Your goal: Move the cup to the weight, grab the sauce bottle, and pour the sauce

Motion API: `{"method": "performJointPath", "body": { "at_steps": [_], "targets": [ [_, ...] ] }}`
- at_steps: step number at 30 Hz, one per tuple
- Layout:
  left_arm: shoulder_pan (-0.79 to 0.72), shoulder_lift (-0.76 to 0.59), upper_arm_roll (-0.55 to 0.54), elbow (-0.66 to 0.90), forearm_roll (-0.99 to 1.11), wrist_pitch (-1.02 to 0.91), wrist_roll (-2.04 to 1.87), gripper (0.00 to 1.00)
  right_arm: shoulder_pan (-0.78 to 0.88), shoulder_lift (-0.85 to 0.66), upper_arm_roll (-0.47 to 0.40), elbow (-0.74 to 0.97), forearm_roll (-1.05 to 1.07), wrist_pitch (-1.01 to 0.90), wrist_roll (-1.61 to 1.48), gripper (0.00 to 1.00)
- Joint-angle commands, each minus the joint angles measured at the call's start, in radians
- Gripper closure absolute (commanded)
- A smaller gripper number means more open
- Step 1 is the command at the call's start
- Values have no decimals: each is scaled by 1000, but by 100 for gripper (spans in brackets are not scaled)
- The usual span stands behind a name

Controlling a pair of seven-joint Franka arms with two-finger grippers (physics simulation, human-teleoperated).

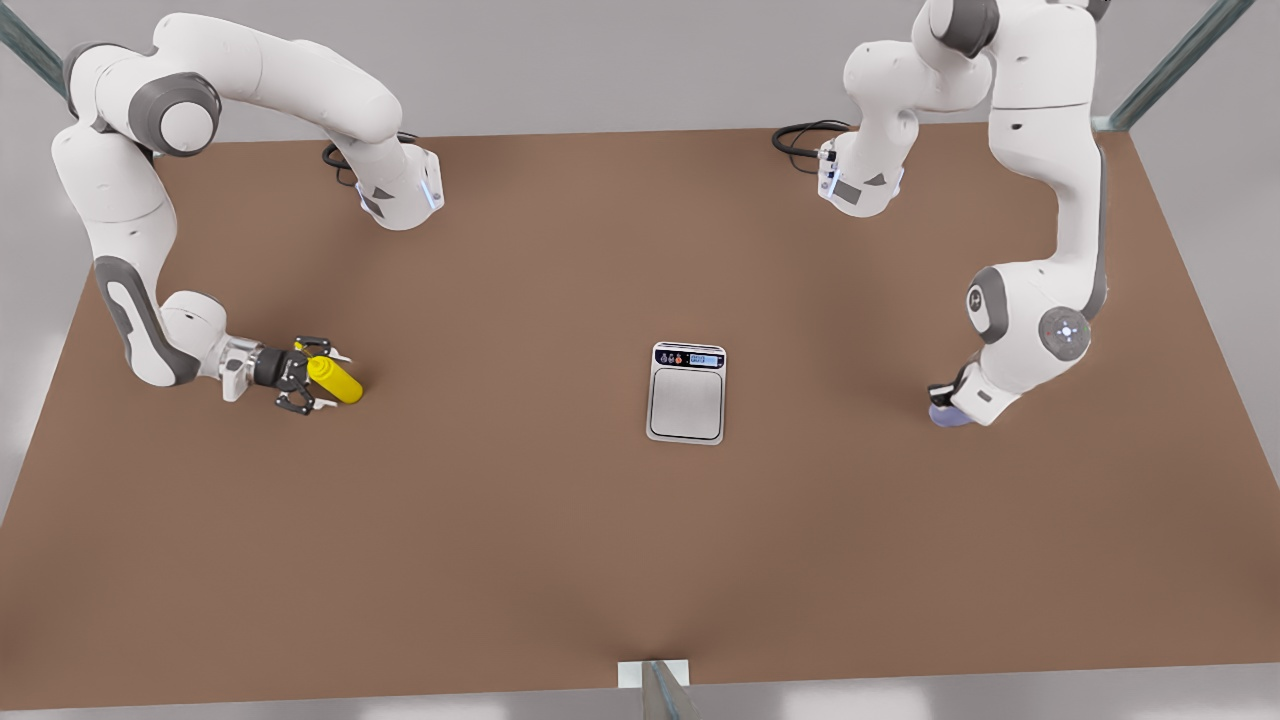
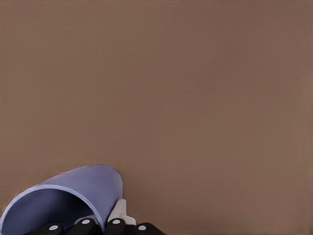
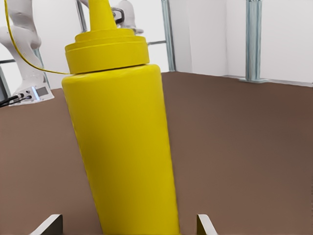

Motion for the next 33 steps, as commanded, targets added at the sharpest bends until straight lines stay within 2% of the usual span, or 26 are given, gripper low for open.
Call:
{"method": "performJointPath", "body": {
  "at_steps": [1,7,9,12,13,15,23,25,33],
  "targets": [
    [-4,1,0,2,-74,0,-7,79,0,0,0,0,0,0,0,0],
    [-142,-2,-2,5,-74,-2,-182,79,0,0,3,1,3,-6,0,2],
    [-164,-2,-5,5,-75,1,-220,79,0,0,3,1,3,-6,0,16],
    [-172,-5,-38,13,-75,-2,-280,79,0,0,3,1,3,-6,0,32],
    [-172,-8,-64,16,-75,-5,-322,79,0,2,3,1,3,-6,0,34],
    [-181,-7,-92,29,-75,-6,-378,79,-2,2,3,1,5,-6,0,35],
    [-380,91,-94,175,-75,-39,-653,79,0,2,8,7,13,-14,2,37],
    [-408,107,-94,203,-77,-39,-704,79,-2,2,10,12,13,-14,0,40],
    [-477,214,-127,352,-75,-39,-925,79,-2,-3,10,21,36,-67,11,41]
  ]
}}
